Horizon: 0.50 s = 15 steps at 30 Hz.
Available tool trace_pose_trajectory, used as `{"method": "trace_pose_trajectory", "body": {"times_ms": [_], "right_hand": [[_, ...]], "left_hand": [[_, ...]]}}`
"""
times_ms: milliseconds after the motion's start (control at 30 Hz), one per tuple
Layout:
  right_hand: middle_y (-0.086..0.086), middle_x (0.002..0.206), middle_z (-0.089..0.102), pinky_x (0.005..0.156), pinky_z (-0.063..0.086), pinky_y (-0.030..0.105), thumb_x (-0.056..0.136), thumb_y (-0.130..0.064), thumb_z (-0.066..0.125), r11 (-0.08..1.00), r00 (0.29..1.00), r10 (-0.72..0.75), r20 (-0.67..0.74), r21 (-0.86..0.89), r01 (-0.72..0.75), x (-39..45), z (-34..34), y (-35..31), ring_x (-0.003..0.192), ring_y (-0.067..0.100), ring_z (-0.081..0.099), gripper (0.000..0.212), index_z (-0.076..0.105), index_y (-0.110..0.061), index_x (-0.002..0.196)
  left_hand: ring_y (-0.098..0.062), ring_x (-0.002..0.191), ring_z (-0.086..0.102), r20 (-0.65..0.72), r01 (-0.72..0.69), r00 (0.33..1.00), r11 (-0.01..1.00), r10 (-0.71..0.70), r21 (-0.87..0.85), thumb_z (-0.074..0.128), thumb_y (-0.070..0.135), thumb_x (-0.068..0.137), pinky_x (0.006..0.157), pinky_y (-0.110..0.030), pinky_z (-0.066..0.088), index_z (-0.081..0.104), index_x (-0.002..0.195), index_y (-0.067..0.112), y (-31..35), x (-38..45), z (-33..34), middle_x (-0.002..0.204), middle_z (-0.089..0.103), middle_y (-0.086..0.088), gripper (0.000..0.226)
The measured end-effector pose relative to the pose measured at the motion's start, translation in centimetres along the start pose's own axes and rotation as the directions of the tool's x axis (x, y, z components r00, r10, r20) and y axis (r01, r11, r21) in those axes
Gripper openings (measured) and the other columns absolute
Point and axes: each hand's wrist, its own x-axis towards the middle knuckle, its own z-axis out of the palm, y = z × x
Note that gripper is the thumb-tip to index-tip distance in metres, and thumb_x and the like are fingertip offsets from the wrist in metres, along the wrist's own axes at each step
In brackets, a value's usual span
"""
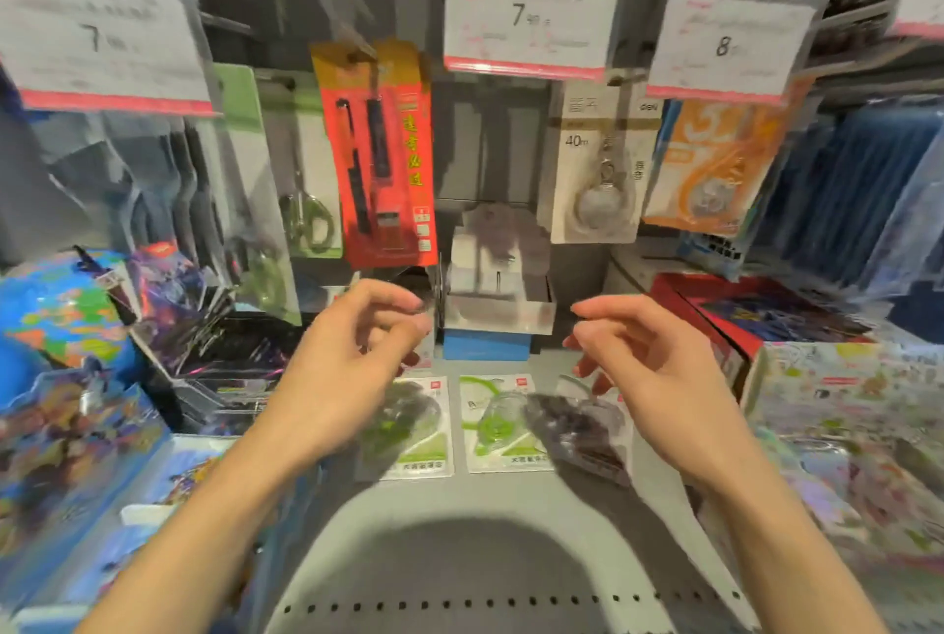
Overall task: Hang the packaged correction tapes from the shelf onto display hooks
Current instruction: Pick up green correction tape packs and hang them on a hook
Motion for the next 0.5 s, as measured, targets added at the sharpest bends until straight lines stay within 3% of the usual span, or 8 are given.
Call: {"method": "trace_pose_trajectory", "body": {"times_ms": [100, 167, 233, 367, 500], "right_hand": [[0.010, 0.084, 0.074, 0.062, 0.056, 0.024, 0.096, -0.016, 0.068, 0.998, 0.999, 0.052, 0.007, -0.048, -0.052, 0.5, 3.1, 1.0, 0.067, 0.009, 0.071, 0.010, 0.072, -0.021, 0.104], [0.014, 0.087, 0.074, 0.065, 0.056, 0.032, 0.097, -0.017, 0.067, 0.988, 0.995, 0.095, 0.011, -0.124, -0.092, 1.1, 4.5, 2.4, 0.067, 0.016, 0.067, 0.009, 0.071, -0.021, 0.103], [0.014, 0.088, 0.073, 0.064, 0.053, 0.029, 0.097, -0.017, 0.067, 0.965, 0.991, 0.132, 0.013, -0.230, -0.126, 1.6, 5.4, 4.3, 0.069, 0.017, 0.064, 0.007, 0.071, -0.020, 0.102], [-0.001, 0.092, 0.074, 0.083, 0.057, 0.040, 0.097, -0.019, 0.067, 0.834, 0.977, 0.210, 0.031, -0.527, -0.162, 2.4, 5.3, 9.0, 0.084, 0.021, 0.071, 0.008, 0.073, -0.022, 0.102], [0.002, 0.099, 0.075, 0.088, 0.054, 0.041, 0.090, -0.016, 0.070, 0.698, 0.978, 0.202, 0.057, -0.709, -0.102, 2.3, 4.6, 12.0, 0.096, 0.026, 0.069, 0.010, 0.076, -0.017, 0.098]], "left_hand": [[-0.014, 0.069, 0.070, 0.113, 0.004, 0.993, 0.975, -0.030, 0.224, 0.067, 0.027, 0.094, 0.065, -0.026, 0.053, 0.063, 0.098, 0.029, -2.2, 1.4, -1.0, 0.074, 0.070, 0.007, 0.006], [-0.011, 0.069, 0.065, 0.210, -0.008, 0.975, 0.928, -0.076, 0.372, 0.062, 0.036, 0.093, 0.066, -0.030, 0.049, 0.059, 0.101, 0.033, -4.0, 1.9, -1.0, 0.083, 0.070, 0.013, 0.009], [-0.007, 0.074, 0.063, 0.308, -0.019, 0.940, 0.877, -0.148, 0.481, 0.060, 0.040, 0.093, 0.068, -0.030, 0.046, 0.056, 0.105, 0.036, -5.7, 2.5, -0.8, 0.093, 0.070, 0.013, 0.014], [-0.019, 0.106, 0.059, 0.434, -0.082, 0.858, 0.761, -0.275, 0.644, 0.061, 0.045, 0.090, 0.096, -0.039, 0.049, 0.051, 0.124, 0.030, -8.2, 3.4, 0.3, 0.118, 0.062, 0.001, 0.038], [-0.030, 0.138, 0.042, 0.456, -0.117, 0.798, 0.642, -0.393, 0.758, 0.055, 0.047, 0.090, 0.112, -0.047, 0.040, 0.039, 0.146, 0.021, -9.5, 4.0, 1.2, 0.150, 0.043, -0.009, 0.065]]}}
